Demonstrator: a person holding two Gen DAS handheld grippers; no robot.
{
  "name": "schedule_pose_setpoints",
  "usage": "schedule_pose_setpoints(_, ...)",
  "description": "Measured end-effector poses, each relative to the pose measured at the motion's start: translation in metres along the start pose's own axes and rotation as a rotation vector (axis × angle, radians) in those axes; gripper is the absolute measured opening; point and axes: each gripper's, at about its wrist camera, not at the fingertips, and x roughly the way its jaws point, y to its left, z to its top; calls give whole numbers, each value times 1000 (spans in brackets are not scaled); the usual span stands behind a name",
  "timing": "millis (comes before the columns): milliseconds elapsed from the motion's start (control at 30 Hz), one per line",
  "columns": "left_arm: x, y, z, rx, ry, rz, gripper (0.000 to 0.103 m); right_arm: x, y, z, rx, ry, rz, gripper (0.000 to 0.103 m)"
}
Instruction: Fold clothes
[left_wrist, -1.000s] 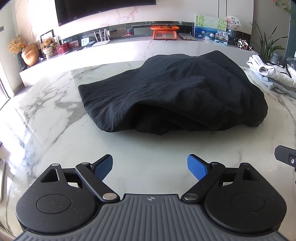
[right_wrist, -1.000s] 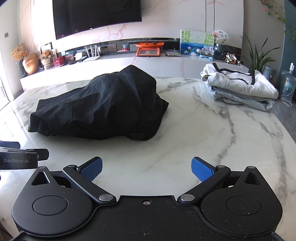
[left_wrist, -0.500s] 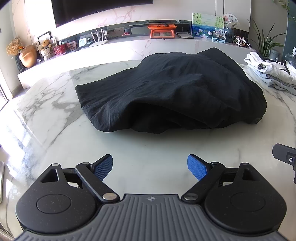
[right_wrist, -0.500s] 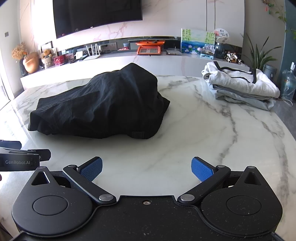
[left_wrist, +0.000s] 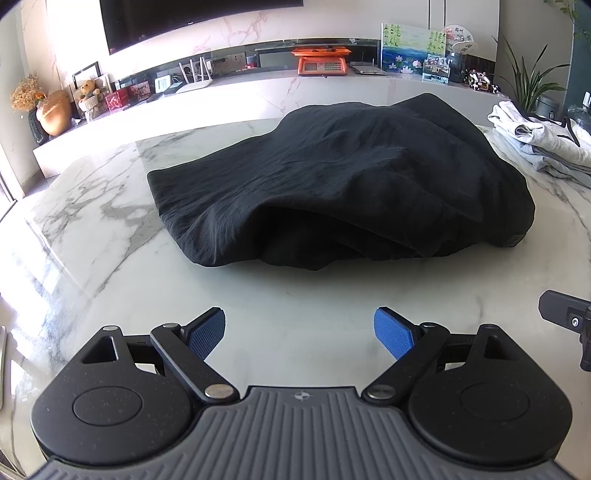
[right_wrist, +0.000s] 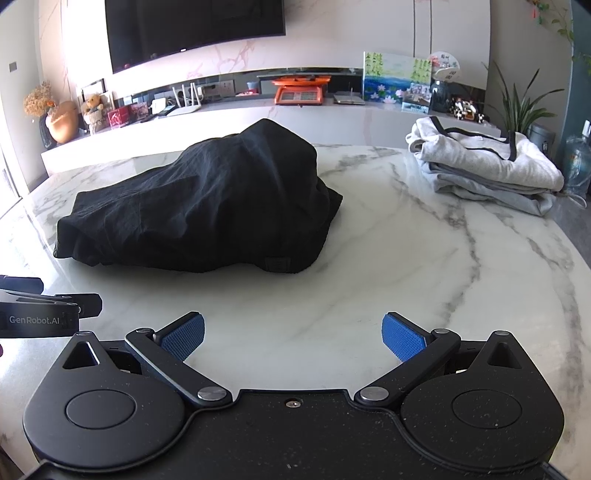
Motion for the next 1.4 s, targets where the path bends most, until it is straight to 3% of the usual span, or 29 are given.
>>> schedule_pose_setpoints(633,14,-16,12,131,-74,-5,88,28,0,16,-38,4,0,102)
schedule_pose_setpoints(967,37,-27,24,167,-72,-39,88,61,-1,31,-112,17,27,91)
schedule_pose_setpoints(1167,40,-28,33,166,-50,-53,88,72,6,39,-136,7,80,78)
schedule_pose_setpoints(1233,40,-29,34,170,-47,-53,81,73,8,40,-142,4,97,69)
schedule_pose_setpoints(1400,39,-28,34,173,-42,-59,79,72,13,40,-160,-3,111,42)
